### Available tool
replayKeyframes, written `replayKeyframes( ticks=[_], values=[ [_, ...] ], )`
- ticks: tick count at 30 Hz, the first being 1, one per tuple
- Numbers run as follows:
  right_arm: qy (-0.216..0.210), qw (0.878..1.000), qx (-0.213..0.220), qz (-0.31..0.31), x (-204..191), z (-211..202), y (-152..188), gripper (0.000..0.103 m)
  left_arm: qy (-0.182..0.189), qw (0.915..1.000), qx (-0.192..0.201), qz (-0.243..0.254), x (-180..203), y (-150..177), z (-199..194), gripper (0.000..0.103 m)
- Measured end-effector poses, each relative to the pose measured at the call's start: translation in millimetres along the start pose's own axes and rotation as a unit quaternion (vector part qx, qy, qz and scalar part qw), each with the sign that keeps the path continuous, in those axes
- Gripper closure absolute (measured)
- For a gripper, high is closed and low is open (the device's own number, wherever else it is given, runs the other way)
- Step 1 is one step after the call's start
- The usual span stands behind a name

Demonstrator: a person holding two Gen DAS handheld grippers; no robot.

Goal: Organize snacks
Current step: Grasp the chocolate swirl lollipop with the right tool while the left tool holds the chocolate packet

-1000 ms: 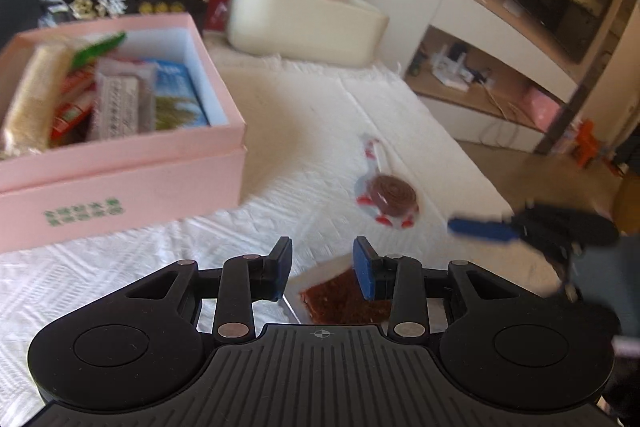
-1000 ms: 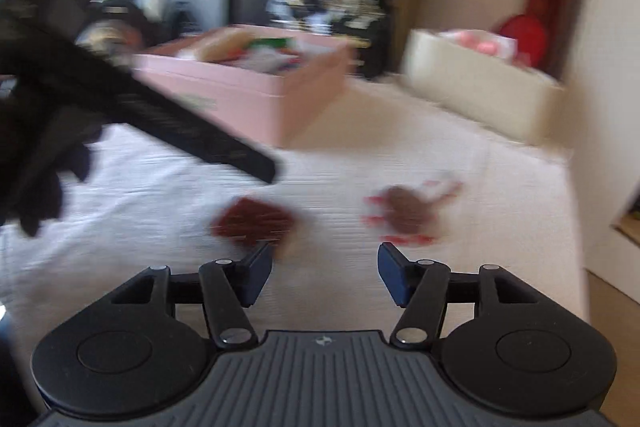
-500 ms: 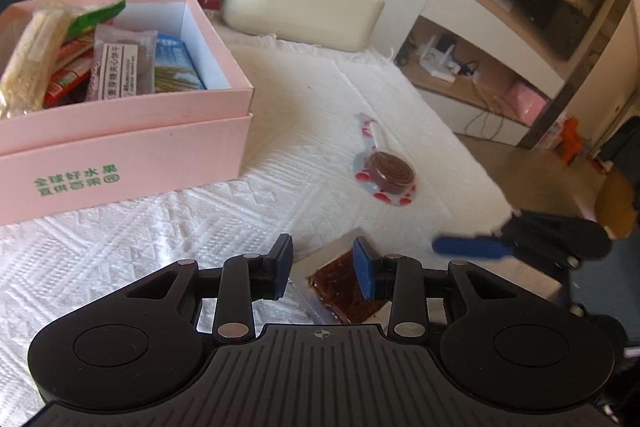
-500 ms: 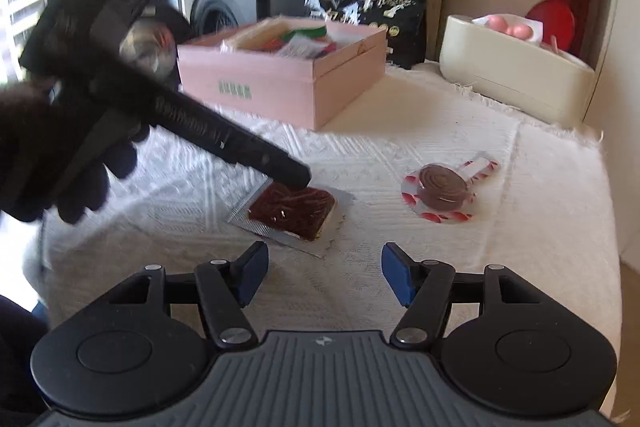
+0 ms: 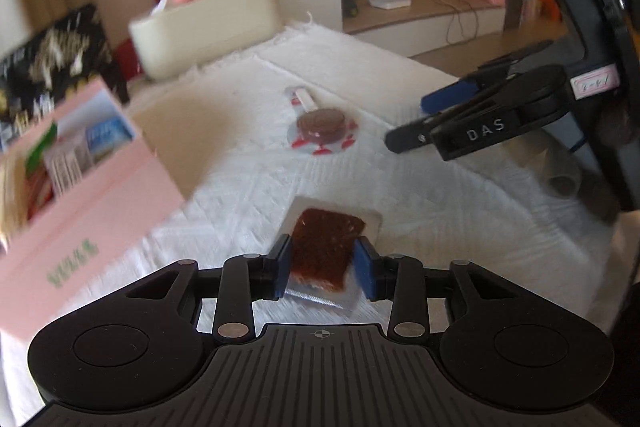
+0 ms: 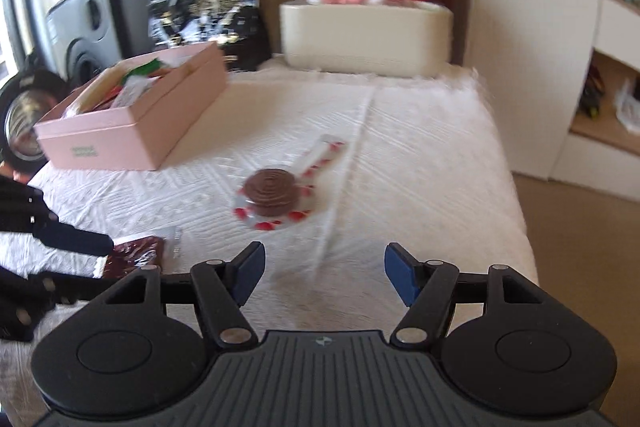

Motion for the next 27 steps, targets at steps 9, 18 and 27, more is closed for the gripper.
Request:
replayKeyframes(
  ticks=[9, 18, 27],
  values=[
    [0.003, 1.0, 0.011, -0.011, -4.6, 0.4, 4.3, 0.029, 0.041, 0.999, -0.006, -0.018, -13.5, -6.3, 10.5, 0.053],
    [0.007, 1.0, 0.012, -0.016, -6.1, 1.0, 4.7, 0.027, 0.071, 0.9967, -0.013, -0.038, -21.1, -14.2, 20.7, 0.045],
    [0.007, 1.0, 0.014, -0.017, -6.2, 1.3, 5.1, 0.026, 0.081, 0.9958, -0.041, -0.006, -16.7, -9.7, 14.2, 0.045]
  ],
)
Point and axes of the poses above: each gripper's, at about its wrist camera, not at the fingertips, and z roughly the way its jaws point, x to its right, y to its underside, the point moved 5 cm from there along z, roughly the way its jaws point, and after that the axes turned 3 degrees about y, right-handed, at the moved point
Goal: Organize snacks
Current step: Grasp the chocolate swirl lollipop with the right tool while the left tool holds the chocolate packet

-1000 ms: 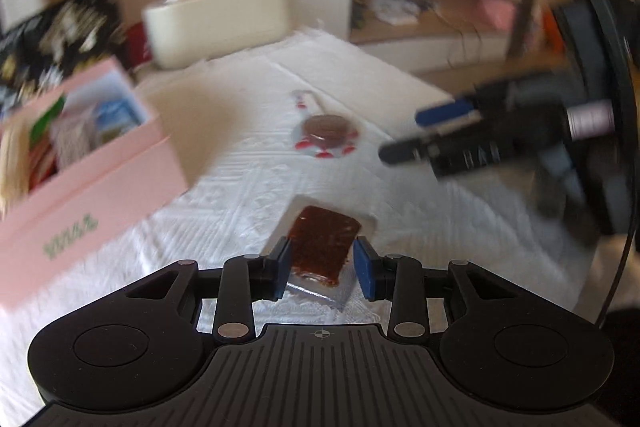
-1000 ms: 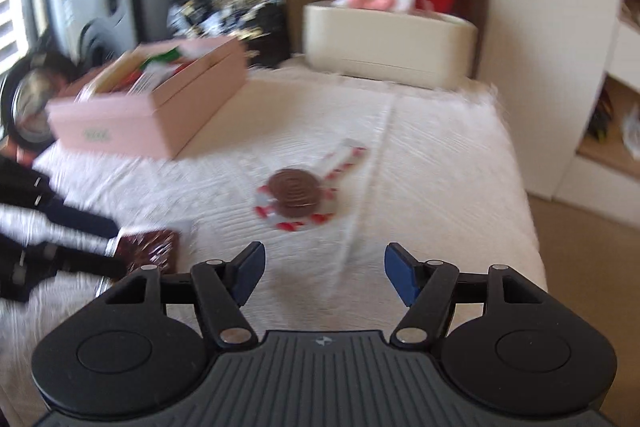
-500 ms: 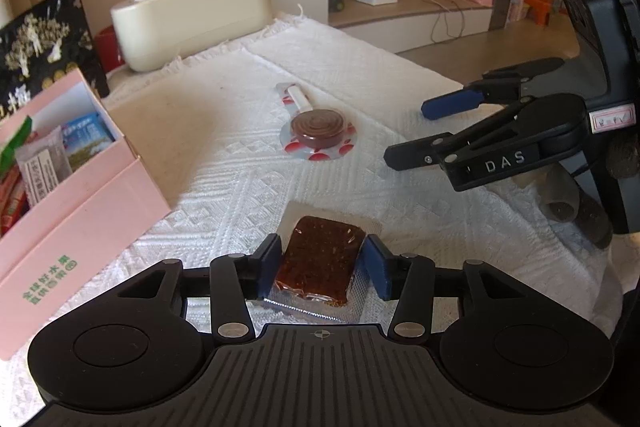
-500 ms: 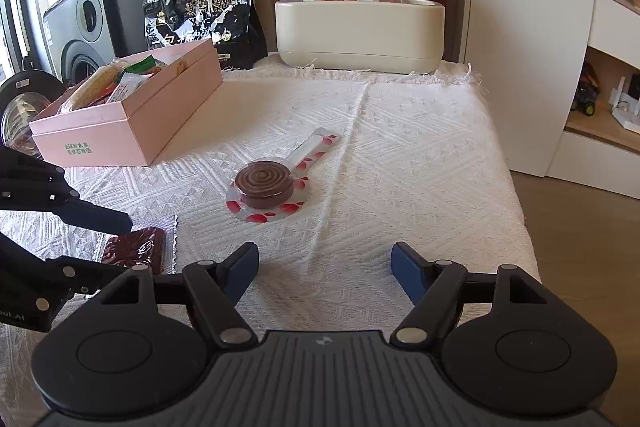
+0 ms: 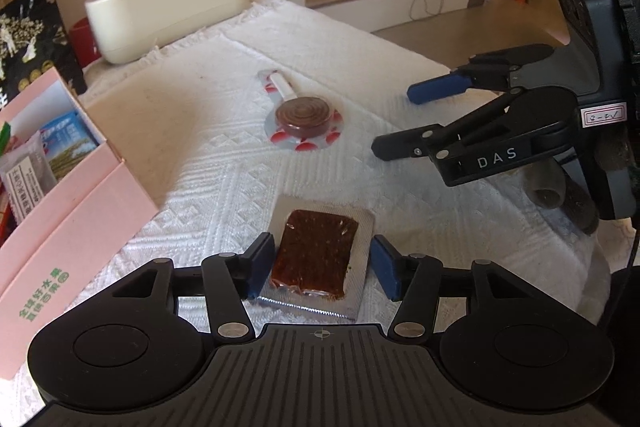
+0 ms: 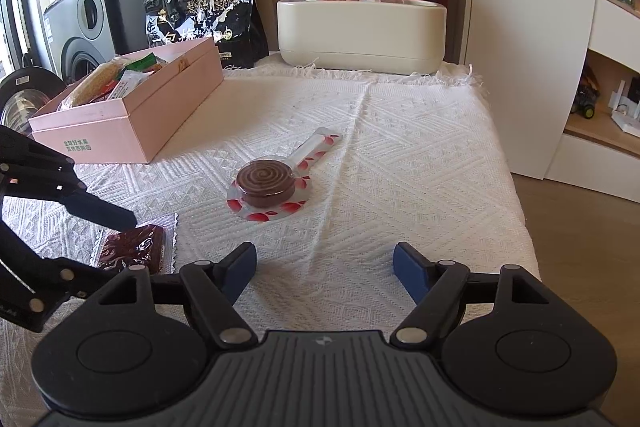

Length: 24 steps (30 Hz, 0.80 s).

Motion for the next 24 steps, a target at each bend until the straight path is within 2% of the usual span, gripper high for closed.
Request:
replayKeyframes(
  ticks=[6, 8, 13, 16, 24],
  values=[
    [0.0, 1.0, 0.0, -0.004, -0.8, 0.2, -0.1, 0.026, -0.025, 0.9991, 0.034, -0.003, 5.6, 7.6, -2.0, 0.043],
    [-0.001, 1.0, 0.0, -0.004, -0.9, 0.1, -0.2, 0.025, -0.024, 0.9989, 0.039, -0.007, 4.5, 8.0, -2.4, 0.044],
    [-0.008, 1.0, 0.006, -0.006, -0.5, -3.0, -0.7, 0.024, -0.032, 0.9969, 0.056, -0.046, -1.3, 8.0, -5.3, 0.054],
    [0.0, 1.0, 0.019, -0.006, 0.5, -7.6, -3.0, 0.024, -0.035, 0.9942, 0.07, -0.074, -3.3, 10.5, -10.9, 0.056],
    [-0.003, 1.0, 0.028, -0.012, -6.2, -11.3, -11.2, 0.024, -0.087, 0.9859, 0.111, -0.09, 0.3, 23.6, -47.0, 0.057]
  ],
)
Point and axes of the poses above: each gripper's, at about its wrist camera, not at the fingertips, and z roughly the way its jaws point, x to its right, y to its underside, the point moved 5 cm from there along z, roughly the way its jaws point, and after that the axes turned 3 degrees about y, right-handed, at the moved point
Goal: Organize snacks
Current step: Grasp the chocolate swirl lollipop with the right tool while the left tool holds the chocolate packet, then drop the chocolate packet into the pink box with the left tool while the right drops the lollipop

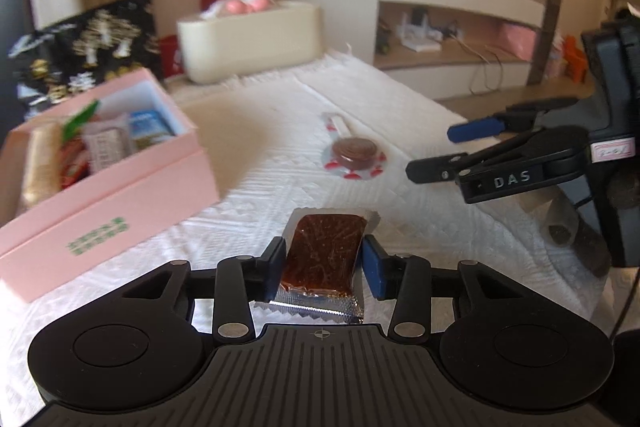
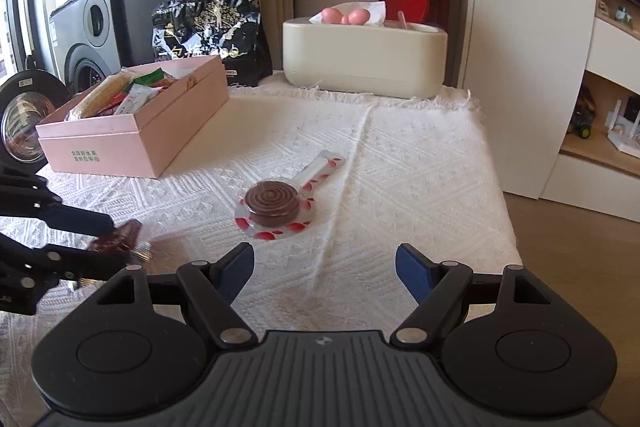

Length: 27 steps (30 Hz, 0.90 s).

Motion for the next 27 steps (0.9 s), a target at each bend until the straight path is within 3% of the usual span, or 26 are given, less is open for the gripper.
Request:
replayKeyframes(
  ticks=[8, 12, 17, 22, 27],
  values=[
    [-0.007, 1.0, 0.004, 0.027, -23.1, 34.8, -26.3, 0.025, -0.075, 0.991, 0.039, -0.104, -26.7, 23.2, -53.1, 0.057],
    [-0.018, 0.999, -0.018, 0.032, -29.0, 57.3, -32.9, 0.05, -0.087, 0.9871, 0.035, -0.129, -35.7, 38.6, -68.0, 0.056],
    [-0.008, 0.999, -0.031, 0.011, -31.6, 55.2, -31.6, 0.058, -0.09, 0.9835, 0.041, -0.151, -40.3, 47.9, -78.7, 0.056],
    [-0.033, 0.999, -0.023, -0.023, -40.7, 13.3, -29.2, 0.058, -0.079, 0.9865, 0.037, -0.139, -30.3, 55.8, -86.8, 0.056],
    [-0.103, 0.99, -0.017, -0.09, -75.6, -49.4, -16.2, 0.058, -0.078, 0.9837, 0.052, -0.153, -35.9, 59.4, -104.0, 0.056]
  ],
)
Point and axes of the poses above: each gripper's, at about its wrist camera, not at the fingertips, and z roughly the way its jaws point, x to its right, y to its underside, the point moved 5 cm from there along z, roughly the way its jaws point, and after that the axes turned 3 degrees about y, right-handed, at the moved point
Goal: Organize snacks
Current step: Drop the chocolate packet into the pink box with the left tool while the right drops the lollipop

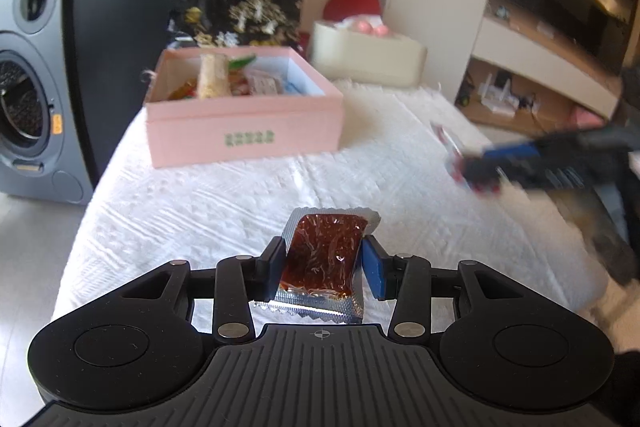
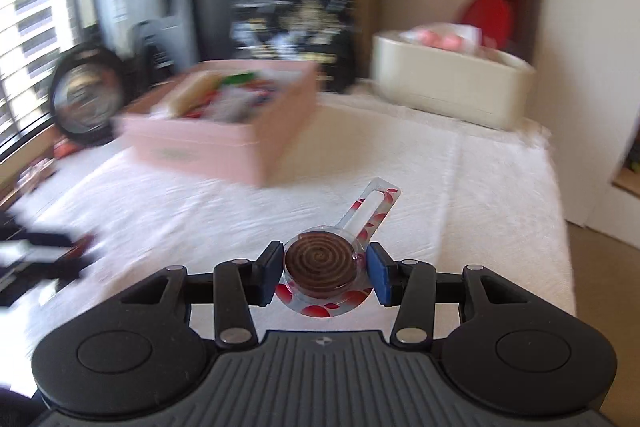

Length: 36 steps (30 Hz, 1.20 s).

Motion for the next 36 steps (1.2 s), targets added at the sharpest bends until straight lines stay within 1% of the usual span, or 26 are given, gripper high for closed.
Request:
replayKeyframes(
  ticks=[3, 5, 8, 9, 12, 13, 14, 16, 17, 18, 19, 21, 23, 25, 27, 29, 31, 34, 36],
  values=[
    [-0.042, 0.998, 0.011, -0.042, -31.9, -25.6, -2.6, 0.058, -0.009, 0.9992, 0.036, -0.016, -10.8, -19.7, -10.3, 0.056],
    [-0.076, 0.995, 0.026, -0.065, -50.2, -40.8, -11.8, 0.058, -0.018, 0.9976, 0.066, -0.013, -17.9, -39.2, -14.2, 0.056],
    [-0.112, 0.988, 0.06, -0.09, -72.1, -59.0, -33.3, 0.058, -0.05, 0.9932, 0.104, -0.012, -35.8, -75.5, -9.4, 0.056],
    [-0.116, 0.986, 0.071, -0.099, -77.5, -62.2, -40.9, 0.058, -0.059, 0.9918, 0.112, -0.015, -42.9, -87.9, -4.7, 0.056],
    [-0.1, 0.983, 0.093, -0.123, -87.5, -62.6, -61.6, 0.058, -0.082, 0.9887, 0.124, -0.021, -61.8, -124.2, 18.2, 0.056],
    [-0.095, 0.983, 0.095, -0.127, -88.4, -59.9, -67.7, 0.058, -0.078, 0.9887, 0.124, -0.028, -68.3, -135.6, 28.2, 0.055],
    [-0.09, 0.983, 0.095, -0.129, -89.3, -56.5, -73.1, 0.058, -0.065, 0.9892, 0.125, -0.04, -75.0, -146.4, 40.7, 0.055],
    [-0.077, 0.983, 0.095, -0.135, -87.8, -48.8, -83.3, 0.058, -0.018, 0.9899, 0.117, -0.078, -91.6, -163.7, 68.0, 0.052],
    [-0.071, 0.984, 0.094, -0.138, -86.4, -44.5, -87.6, 0.058, 0.0, 0.9894, 0.102, -0.103, -101.2, -169.5, 84.1, 0.051],
    [-0.065, 0.984, 0.092, -0.138, -85.3, -39.9, -91.0, 0.058, 0.006, 0.9887, 0.08, -0.127, -110.3, -172.1, 99.6, 0.05],
    [-0.059, 0.985, 0.089, -0.136, -82.2, -34.9, -94.9, 0.058, 0.001, 0.9879, 0.059, -0.143, -117.1, -172.0, 115.5, 0.05],
    [-0.048, 0.987, 0.08, -0.128, -74.0, -23.1, -101.2, 0.058, -0.017, 0.9882, 0.039, -0.147, -126.0, -169.6, 135.5, 0.05],
    [-0.038, 0.989, 0.075, -0.12, -65.2, -11.7, -107.5, 0.058, -0.016, 0.9888, 0.045, -0.141, -128.9, -167.1, 139.6, 0.05],
    [-0.03, 0.991, 0.074, -0.111, -57.7, 1.6, -115.0, 0.058, -0.005, 0.9882, 0.061, -0.14, -129.2, -164.9, 135.0, 0.05],
    [-0.025, 0.991, 0.077, -0.102, -53.7, 19.2, -125.1, 0.058, -0.005, 0.9887, 0.07, -0.132, -126.8, -164.7, 129.5, 0.05],
    [-0.014, 0.99, 0.089, -0.106, -53.4, 40.9, -135.9, 0.058, -0.014, 0.9918, 0.07, -0.106, -123.3, -166.6, 126.9, 0.049],
    [-0.001, 0.989, 0.098, -0.111, -55.9, 64.8, -144.8, 0.058, -0.023, 0.9949, 0.062, -0.076, -115.8, -167.0, 127.3, 0.048],
    [-0.009, 0.991, 0.086, -0.103, -59.9, 102.8, -151.7, 0.058, -0.026, 0.9956, 0.058, -0.068, -114.7, -171.7, 125.4, 0.048],
    [-0.03, 0.993, 0.066, -0.091, -59.5, 126.7, -151.4, 0.057, -0.028, 0.9955, 0.058, -0.069, -114.6, -172.9, 124.5, 0.048]
  ],
)
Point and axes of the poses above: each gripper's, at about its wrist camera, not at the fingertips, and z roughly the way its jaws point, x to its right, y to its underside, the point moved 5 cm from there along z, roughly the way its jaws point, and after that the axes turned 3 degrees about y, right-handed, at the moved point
